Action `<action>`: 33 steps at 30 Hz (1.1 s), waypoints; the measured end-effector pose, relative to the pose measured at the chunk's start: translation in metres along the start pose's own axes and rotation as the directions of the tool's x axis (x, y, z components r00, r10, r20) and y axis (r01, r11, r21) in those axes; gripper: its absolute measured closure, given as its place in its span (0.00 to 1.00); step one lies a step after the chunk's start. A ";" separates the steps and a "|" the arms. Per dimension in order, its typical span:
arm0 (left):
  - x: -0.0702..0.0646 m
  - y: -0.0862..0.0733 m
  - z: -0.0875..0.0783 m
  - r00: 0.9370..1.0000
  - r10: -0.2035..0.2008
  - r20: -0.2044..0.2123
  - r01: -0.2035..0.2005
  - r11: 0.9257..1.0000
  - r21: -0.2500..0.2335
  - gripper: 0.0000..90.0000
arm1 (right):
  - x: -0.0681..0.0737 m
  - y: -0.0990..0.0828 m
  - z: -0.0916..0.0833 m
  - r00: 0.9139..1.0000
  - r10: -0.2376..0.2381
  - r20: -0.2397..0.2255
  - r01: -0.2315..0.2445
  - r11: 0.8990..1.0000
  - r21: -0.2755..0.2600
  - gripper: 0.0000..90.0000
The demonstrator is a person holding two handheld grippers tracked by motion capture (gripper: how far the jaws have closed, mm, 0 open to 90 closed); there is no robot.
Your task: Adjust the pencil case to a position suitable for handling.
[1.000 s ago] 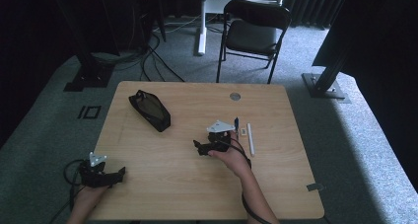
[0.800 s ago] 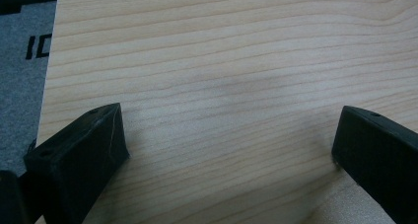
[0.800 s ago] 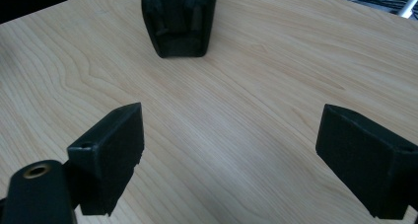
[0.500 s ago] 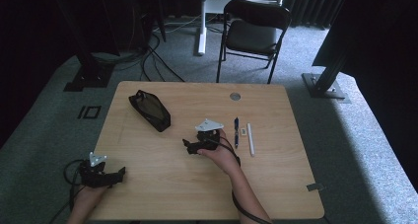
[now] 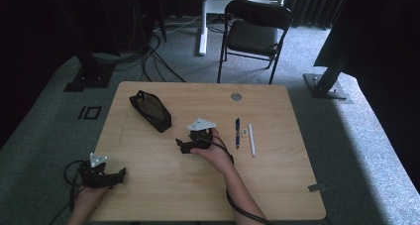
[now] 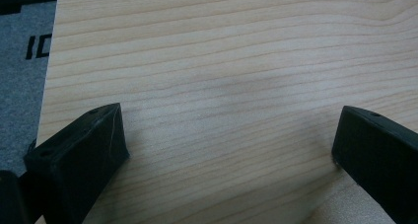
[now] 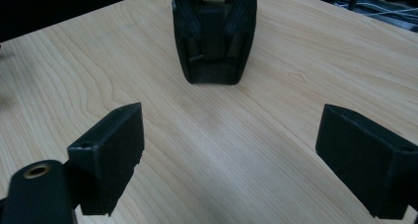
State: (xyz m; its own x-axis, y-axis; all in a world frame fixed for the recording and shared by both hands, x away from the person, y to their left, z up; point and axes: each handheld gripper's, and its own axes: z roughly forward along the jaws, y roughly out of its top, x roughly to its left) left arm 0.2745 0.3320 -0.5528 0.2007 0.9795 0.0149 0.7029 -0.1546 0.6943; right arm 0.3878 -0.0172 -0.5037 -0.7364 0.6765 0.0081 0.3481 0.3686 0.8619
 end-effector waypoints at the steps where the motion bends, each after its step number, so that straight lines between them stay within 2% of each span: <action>1: 0.000 0.000 0.000 1.000 0.000 0.000 0.000 1.000 0.000 0.00 | 0.000 0.001 0.001 1.000 -0.003 0.001 0.003 1.000 -0.001 0.12; 8: 0.000 0.000 0.000 1.000 0.000 0.000 0.000 1.000 0.000 0.00 | 0.003 0.004 0.010 1.000 -0.006 0.000 0.006 1.000 0.003 0.12; 9: 0.000 0.000 0.000 1.000 0.000 0.000 0.000 1.000 0.000 0.00 | 0.004 0.004 0.012 1.000 -0.007 0.000 0.007 1.000 0.001 0.17; 11: 0.000 0.000 0.000 1.000 0.000 0.000 0.000 1.000 0.000 0.00 | 0.005 0.005 0.014 1.000 -0.004 -0.007 0.003 1.000 -0.013 0.18; 28: 0.000 0.000 0.000 1.000 0.000 0.000 0.000 1.000 0.000 0.00 | 0.017 0.016 0.040 0.999 -0.028 -0.014 0.028 1.000 0.001 0.18; 33: 0.000 0.000 0.000 1.000 0.000 0.000 0.000 1.000 0.000 0.00 | 0.017 0.020 0.046 1.000 -0.020 -0.010 0.020 1.000 -0.006 0.18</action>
State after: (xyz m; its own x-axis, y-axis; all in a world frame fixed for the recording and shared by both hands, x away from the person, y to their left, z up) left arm 0.2745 0.3320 -0.5528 0.2011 0.9794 0.0150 0.7029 -0.1550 0.6942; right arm 0.4089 0.0315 -0.5098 -0.7488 0.6628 -0.0037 0.3305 0.3782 0.8647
